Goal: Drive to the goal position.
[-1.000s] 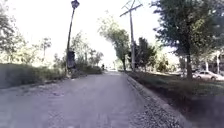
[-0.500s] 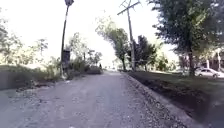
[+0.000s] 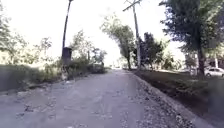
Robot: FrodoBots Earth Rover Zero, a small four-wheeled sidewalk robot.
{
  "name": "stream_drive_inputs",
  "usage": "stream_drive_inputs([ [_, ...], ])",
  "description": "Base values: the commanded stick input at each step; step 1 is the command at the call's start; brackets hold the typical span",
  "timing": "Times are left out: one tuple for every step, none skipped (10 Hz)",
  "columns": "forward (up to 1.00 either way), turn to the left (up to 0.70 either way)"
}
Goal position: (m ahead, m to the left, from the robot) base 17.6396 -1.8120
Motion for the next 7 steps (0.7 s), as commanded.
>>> stream_drive_inputs([
  [0.85,0.00],
  [0.85,0.00],
  [0.85,0.00],
  [0.85,0.00],
  [0.85,0.00],
  [0.85,0.00],
  [0.85,0.00],
])
